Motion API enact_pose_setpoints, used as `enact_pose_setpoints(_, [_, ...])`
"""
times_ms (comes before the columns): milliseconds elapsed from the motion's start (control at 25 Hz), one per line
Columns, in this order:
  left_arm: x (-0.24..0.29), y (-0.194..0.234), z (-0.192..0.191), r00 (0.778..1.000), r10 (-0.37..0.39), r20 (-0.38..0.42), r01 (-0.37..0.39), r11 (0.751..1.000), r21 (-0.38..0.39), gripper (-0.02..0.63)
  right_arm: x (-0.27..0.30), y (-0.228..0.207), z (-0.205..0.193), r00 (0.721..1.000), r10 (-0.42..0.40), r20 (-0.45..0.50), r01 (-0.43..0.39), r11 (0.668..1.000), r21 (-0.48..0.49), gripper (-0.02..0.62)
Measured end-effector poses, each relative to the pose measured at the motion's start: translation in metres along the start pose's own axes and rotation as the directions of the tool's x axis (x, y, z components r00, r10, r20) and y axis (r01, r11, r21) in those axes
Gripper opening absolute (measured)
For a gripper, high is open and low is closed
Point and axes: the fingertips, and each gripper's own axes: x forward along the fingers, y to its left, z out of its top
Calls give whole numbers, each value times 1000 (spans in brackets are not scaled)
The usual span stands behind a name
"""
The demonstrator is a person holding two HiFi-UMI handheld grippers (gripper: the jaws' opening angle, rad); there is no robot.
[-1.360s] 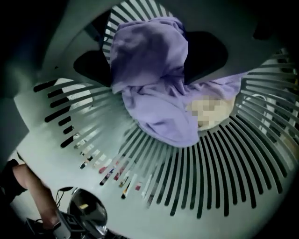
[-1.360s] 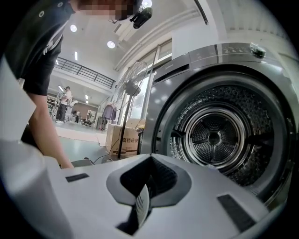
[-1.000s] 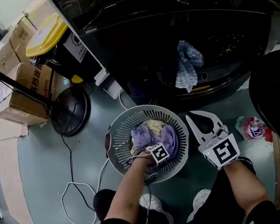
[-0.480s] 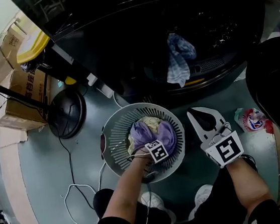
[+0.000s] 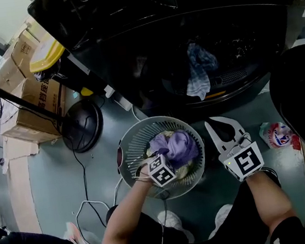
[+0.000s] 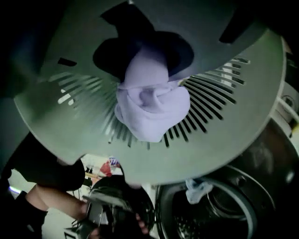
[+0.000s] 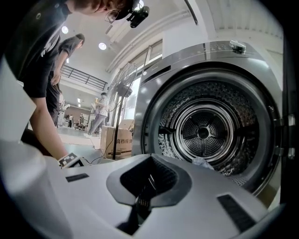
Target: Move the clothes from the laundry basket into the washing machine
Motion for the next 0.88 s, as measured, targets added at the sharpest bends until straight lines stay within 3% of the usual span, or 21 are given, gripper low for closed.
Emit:
enact_pose_setpoints(160, [-57,19,39,977,156,146,-157,988,-1,115,-4,-13,1,999,-32,15,32,999,12,6])
enact_pose_setpoints(440, [-134,36,98,886,322,333,-311,946,-88,115,-18,-36,15,992,-105,66,105,994,14,6])
enact_pose_setpoints(720, [-186,52,158,769,403,496,-362,914,-182,115,-33,-55,19,979,-182,91,182,983,9,6])
enact_pose_setpoints(880, [-216,65,194,673,446,590,-377,893,-245,115,-44,-63,14,966,-240,93,239,971,19,6])
